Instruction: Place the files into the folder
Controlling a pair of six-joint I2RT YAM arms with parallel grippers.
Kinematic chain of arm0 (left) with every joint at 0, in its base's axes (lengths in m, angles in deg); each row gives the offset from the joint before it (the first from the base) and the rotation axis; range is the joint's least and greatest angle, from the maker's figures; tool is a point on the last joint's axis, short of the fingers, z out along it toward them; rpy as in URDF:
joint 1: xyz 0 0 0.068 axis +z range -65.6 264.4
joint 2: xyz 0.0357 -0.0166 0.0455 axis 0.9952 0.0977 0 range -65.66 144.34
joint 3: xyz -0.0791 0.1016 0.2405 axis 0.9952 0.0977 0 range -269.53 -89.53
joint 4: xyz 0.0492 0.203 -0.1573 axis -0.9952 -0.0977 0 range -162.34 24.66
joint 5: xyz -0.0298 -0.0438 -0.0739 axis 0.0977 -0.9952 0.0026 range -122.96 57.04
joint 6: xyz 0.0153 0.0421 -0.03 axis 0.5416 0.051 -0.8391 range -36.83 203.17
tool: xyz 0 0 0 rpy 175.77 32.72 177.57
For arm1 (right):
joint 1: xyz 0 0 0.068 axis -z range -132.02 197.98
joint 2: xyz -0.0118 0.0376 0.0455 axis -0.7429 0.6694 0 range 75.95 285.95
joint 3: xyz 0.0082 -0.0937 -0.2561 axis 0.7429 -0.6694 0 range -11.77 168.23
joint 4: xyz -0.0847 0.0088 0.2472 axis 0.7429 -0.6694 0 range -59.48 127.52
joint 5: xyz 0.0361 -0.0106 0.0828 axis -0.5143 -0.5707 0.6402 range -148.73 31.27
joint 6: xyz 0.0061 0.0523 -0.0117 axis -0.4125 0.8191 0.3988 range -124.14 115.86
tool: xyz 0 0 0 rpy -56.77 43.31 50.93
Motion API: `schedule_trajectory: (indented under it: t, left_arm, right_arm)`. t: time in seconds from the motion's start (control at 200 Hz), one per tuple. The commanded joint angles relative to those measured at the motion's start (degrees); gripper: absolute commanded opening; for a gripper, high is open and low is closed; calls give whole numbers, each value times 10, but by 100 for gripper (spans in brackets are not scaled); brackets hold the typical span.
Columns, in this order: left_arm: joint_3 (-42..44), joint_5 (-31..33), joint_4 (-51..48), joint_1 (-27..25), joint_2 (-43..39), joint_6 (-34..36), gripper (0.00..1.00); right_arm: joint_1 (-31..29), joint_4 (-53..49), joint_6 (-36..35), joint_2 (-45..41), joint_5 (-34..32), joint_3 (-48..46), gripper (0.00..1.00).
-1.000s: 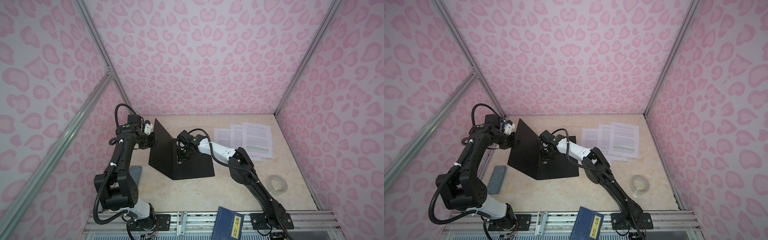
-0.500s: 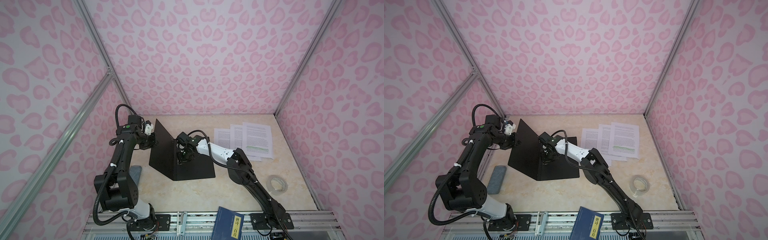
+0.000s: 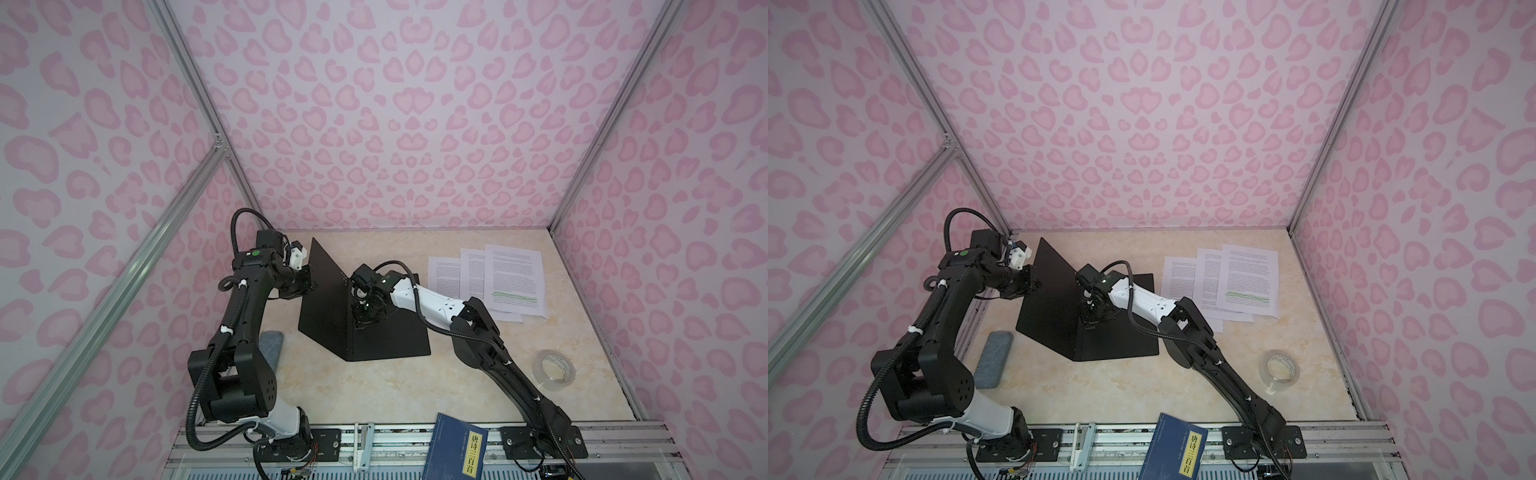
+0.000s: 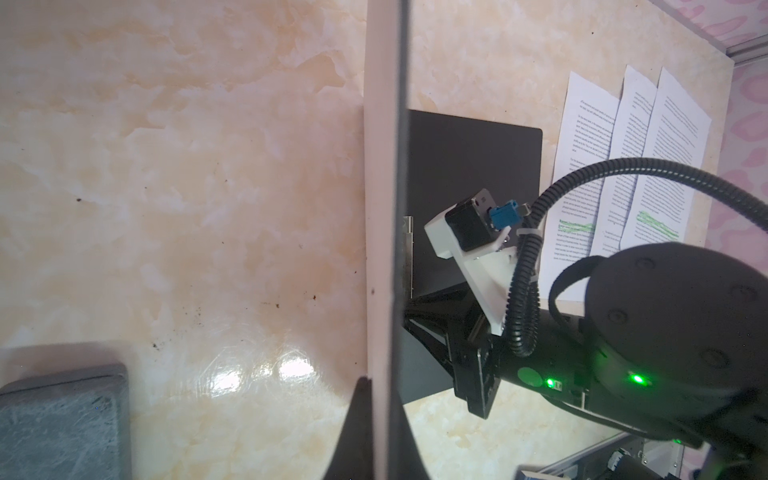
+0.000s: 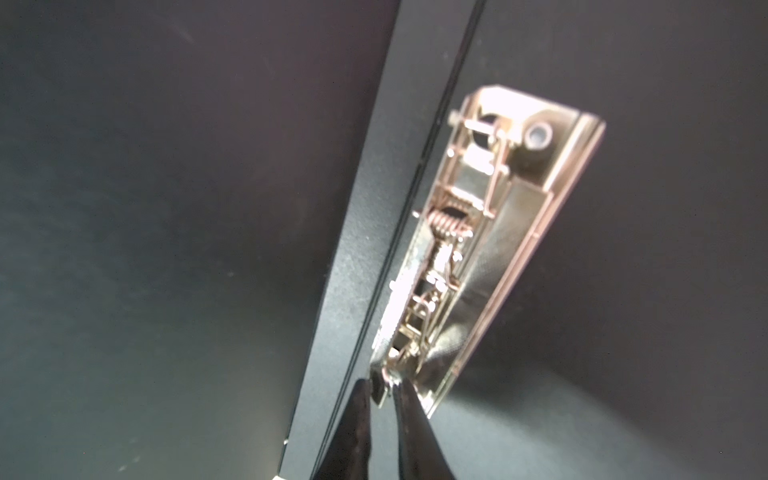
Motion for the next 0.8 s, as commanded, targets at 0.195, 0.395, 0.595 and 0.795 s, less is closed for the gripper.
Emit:
schedule_trajectory:
  t: [0.195,0.395,0.595,0.795]
  left_arm:
    - [-1,-22,-8,-1,-7,1,3]
    - [-1,-24,-8,-1,-9,2,3]
    - [-3,-26,-10,-1,-10,3,3]
    - [-6,-29,-12,-1,-8,5,3]
  right_arm:
    - [-1,-16,-5,18,0,8,13]
    - [-1,-30,-9,28,-4,15,8]
    - [-1,-45,-13,35,-17,23,3]
    - [-2,-66,-16,46,-24,42,0]
